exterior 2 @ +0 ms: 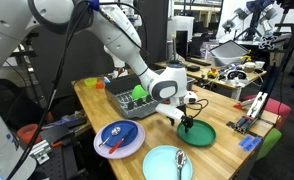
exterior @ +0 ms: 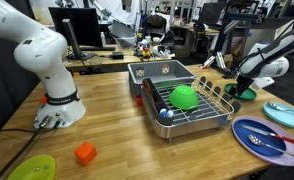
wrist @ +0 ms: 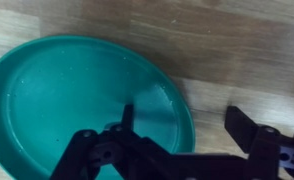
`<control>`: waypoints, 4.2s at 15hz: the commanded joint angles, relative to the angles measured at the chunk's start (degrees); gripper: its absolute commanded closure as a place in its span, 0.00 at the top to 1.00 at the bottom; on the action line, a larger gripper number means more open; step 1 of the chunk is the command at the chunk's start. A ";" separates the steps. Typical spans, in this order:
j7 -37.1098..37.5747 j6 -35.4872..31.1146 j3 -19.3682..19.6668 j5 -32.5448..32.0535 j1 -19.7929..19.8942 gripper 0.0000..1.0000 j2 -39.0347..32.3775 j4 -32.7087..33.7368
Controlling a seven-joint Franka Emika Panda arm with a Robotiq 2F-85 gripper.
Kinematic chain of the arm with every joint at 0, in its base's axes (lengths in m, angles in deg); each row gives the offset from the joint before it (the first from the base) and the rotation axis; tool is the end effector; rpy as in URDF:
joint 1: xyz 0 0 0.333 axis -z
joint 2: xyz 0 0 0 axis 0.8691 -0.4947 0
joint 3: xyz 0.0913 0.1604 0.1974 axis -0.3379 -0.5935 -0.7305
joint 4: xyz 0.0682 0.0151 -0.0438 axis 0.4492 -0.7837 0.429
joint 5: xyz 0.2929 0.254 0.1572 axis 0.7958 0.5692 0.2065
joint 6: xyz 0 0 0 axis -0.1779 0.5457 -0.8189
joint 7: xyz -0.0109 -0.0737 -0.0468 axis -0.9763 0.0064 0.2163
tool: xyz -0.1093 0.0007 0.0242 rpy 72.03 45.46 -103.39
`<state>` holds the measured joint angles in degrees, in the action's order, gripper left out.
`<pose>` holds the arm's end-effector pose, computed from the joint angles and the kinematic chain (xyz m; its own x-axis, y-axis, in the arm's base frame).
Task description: Place the dark green plate on the dishrack
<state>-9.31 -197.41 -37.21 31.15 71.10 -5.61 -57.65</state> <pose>0.6355 -0.1402 0.0500 0.9750 0.1952 0.1064 0.1889 -0.9797 0.0664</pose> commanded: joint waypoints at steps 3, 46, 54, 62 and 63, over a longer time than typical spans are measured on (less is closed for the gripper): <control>0.87 1.32 -1.07 -1.79 1.22 0.49 -0.37 1.07; -28.67 -13.98 -41.36 33.86 31.26 0.01 20.60 -16.82; -30.98 -11.50 -45.30 34.69 34.11 0.06 20.50 -17.07; -30.59 -9.99 -48.21 37.78 35.74 0.01 19.66 -16.76; -30.62 -9.30 -49.31 39.43 36.18 0.01 19.25 -16.49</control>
<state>-39.27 -208.92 -84.02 66.30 105.92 14.27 -74.89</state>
